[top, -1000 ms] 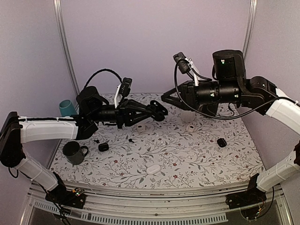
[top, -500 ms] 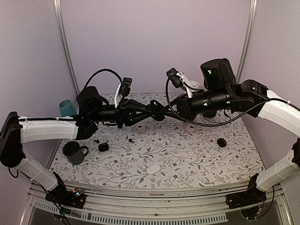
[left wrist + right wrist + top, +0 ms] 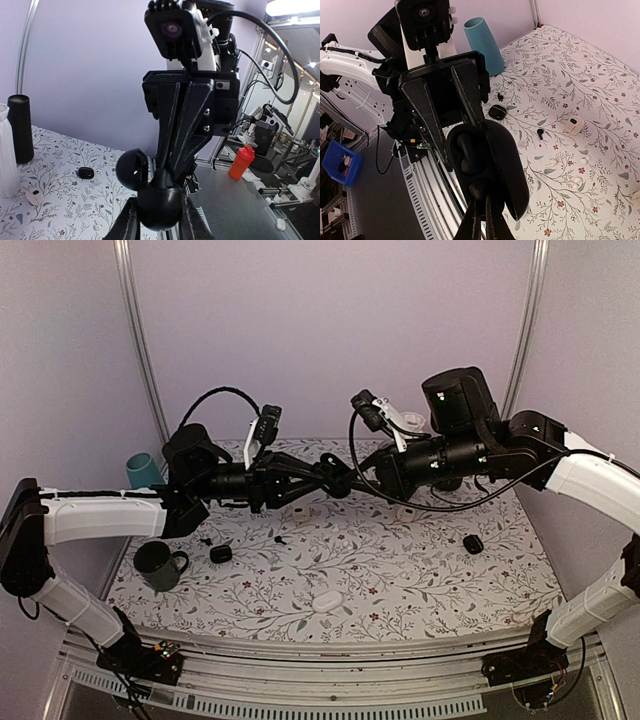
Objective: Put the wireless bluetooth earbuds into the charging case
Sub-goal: Adjust the right earbud in the right side groove of the charging case.
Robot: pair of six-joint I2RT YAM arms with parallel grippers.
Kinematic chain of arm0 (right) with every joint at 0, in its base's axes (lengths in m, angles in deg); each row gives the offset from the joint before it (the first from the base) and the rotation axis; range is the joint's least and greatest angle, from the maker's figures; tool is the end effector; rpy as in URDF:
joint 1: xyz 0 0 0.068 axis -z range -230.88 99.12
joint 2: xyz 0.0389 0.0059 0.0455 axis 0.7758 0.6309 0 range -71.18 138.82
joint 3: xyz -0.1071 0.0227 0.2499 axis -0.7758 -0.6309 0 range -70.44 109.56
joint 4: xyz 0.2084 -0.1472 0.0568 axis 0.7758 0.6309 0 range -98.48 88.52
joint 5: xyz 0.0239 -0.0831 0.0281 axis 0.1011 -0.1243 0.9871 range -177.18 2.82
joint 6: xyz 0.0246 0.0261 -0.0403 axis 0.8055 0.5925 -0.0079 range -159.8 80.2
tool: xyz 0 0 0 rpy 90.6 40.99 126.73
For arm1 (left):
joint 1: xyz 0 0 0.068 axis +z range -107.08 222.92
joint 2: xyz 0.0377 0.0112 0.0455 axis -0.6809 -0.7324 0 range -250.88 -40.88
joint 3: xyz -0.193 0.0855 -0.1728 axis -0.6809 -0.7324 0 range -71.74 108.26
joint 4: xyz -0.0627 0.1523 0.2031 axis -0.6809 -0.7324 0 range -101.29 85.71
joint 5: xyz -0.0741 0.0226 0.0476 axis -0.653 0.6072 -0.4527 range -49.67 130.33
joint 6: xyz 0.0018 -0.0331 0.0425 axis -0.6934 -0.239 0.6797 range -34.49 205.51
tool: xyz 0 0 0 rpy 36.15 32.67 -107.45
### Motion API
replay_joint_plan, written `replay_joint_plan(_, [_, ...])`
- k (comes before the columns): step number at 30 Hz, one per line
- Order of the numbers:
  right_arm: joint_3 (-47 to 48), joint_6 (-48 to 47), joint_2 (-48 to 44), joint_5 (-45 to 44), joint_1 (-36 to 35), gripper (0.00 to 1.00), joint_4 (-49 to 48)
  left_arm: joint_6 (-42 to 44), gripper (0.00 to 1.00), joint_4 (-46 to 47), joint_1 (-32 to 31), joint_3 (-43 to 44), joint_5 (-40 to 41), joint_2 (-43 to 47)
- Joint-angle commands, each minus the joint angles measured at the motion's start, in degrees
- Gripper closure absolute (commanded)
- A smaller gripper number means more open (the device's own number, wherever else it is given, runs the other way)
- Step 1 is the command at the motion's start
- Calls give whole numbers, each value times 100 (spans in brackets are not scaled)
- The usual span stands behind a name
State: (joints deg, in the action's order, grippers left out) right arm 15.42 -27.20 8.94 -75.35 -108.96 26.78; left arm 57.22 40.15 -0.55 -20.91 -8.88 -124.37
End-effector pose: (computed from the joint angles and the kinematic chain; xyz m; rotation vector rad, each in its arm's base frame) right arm 0.1562 0.2645 0.4041 -0.9810 1.9941 0.9355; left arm 0.2165 -0.2423 0.3140 0.9935 1.3191 -1.5714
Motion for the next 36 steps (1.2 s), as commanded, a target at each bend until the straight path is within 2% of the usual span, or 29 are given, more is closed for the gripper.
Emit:
replay_joint_plan(1, [5, -26, 132, -254, -25, 96, 124, -76, 100, 426, 26, 40, -71, 153])
replay_joint_plan(16, [124, 101, 296, -412, -24, 96, 284, 52, 100, 869, -36, -187, -27, 334])
replay_joint_plan(36, [141, 186, 187, -532, -26, 86, 196, 109, 100, 785, -41, -253, 46, 343])
